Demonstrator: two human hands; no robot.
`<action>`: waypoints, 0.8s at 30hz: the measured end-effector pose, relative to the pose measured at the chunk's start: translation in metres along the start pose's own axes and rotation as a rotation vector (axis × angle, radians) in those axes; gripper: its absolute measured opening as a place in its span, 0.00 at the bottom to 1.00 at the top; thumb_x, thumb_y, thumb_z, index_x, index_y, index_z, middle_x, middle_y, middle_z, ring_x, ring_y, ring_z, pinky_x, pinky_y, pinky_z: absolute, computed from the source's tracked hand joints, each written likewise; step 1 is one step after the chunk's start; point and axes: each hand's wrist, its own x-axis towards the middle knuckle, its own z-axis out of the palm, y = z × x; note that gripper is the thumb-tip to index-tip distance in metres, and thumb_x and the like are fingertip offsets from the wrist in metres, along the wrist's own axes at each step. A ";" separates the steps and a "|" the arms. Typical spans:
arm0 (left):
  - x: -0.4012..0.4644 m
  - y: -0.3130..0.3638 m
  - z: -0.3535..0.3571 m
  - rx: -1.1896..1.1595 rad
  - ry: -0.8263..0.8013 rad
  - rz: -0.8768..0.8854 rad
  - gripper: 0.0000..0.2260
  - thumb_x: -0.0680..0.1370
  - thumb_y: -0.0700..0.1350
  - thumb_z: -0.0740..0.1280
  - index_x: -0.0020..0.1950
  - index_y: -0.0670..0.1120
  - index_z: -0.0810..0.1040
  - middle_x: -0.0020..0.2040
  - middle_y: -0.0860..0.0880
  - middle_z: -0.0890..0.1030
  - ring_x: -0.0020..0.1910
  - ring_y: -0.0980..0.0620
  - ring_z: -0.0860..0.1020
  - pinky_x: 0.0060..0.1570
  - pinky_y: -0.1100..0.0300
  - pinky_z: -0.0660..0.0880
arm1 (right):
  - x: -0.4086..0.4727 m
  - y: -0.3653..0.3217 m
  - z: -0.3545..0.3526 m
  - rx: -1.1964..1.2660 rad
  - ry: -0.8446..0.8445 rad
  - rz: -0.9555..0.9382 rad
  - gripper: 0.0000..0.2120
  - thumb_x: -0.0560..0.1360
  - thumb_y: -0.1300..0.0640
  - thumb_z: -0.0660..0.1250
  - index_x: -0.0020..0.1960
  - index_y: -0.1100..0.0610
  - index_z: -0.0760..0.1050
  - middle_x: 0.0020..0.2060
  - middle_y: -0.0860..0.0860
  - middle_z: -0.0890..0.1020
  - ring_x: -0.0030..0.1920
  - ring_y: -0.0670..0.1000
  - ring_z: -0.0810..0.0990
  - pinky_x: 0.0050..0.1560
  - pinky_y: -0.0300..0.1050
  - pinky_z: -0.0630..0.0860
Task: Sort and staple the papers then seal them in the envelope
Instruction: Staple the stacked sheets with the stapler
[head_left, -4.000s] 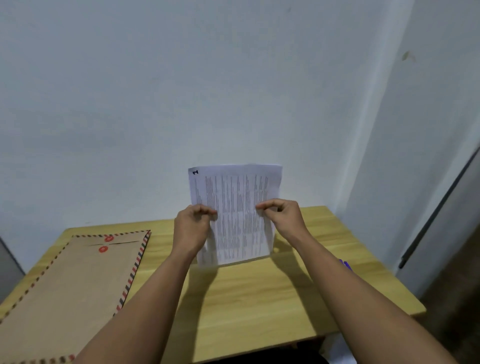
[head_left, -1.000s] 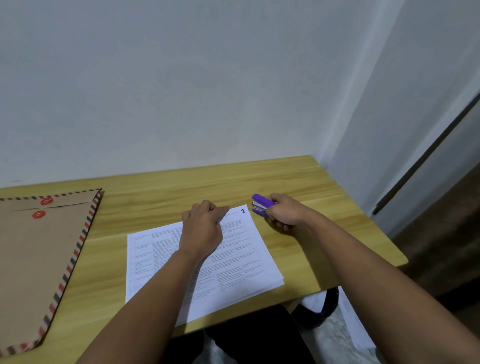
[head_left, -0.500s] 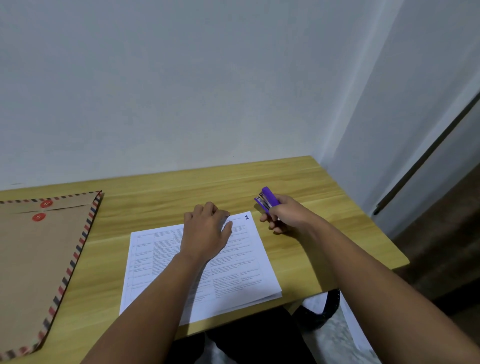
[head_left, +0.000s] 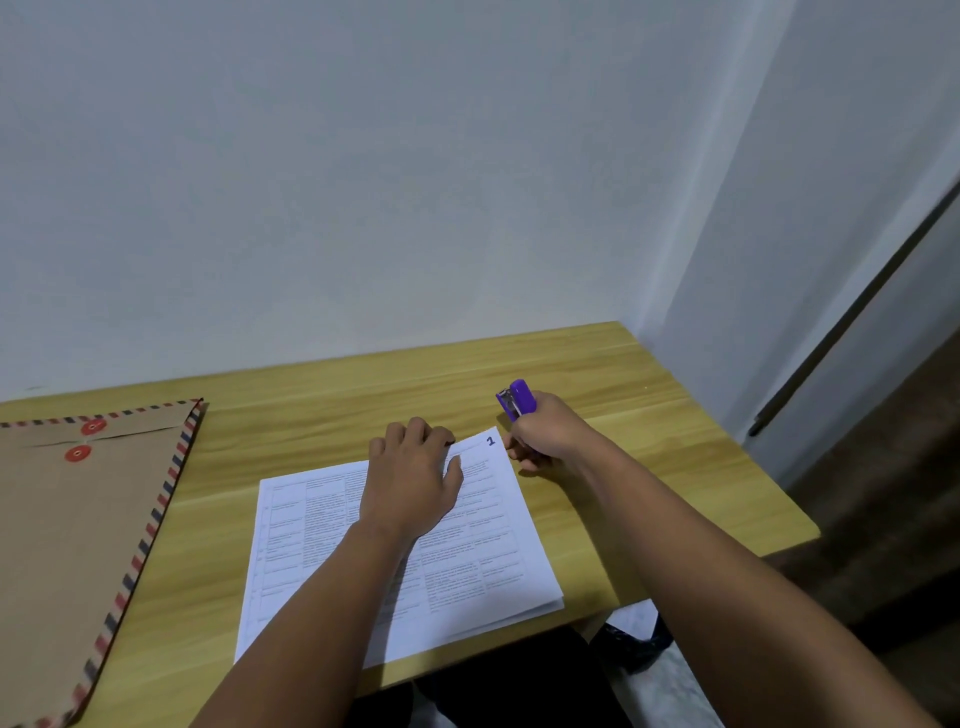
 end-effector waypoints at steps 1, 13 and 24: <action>0.000 0.000 0.000 0.002 -0.001 0.000 0.14 0.77 0.55 0.63 0.56 0.51 0.80 0.49 0.51 0.76 0.48 0.44 0.73 0.48 0.49 0.69 | 0.001 -0.001 0.001 -0.009 -0.005 -0.013 0.10 0.76 0.71 0.56 0.51 0.59 0.71 0.41 0.61 0.80 0.33 0.55 0.76 0.29 0.45 0.75; 0.000 -0.001 0.000 0.003 -0.020 -0.009 0.14 0.77 0.56 0.63 0.56 0.51 0.79 0.50 0.51 0.75 0.49 0.45 0.72 0.49 0.49 0.67 | 0.002 -0.006 0.014 -0.231 0.021 -0.117 0.07 0.73 0.68 0.60 0.44 0.57 0.68 0.33 0.56 0.74 0.30 0.55 0.73 0.27 0.39 0.70; 0.000 -0.002 -0.002 -0.006 -0.037 -0.011 0.12 0.77 0.55 0.66 0.57 0.51 0.79 0.49 0.51 0.75 0.49 0.45 0.72 0.49 0.49 0.68 | 0.006 0.009 0.014 -0.504 0.011 -0.289 0.05 0.76 0.64 0.64 0.51 0.60 0.71 0.42 0.54 0.77 0.41 0.55 0.72 0.39 0.48 0.66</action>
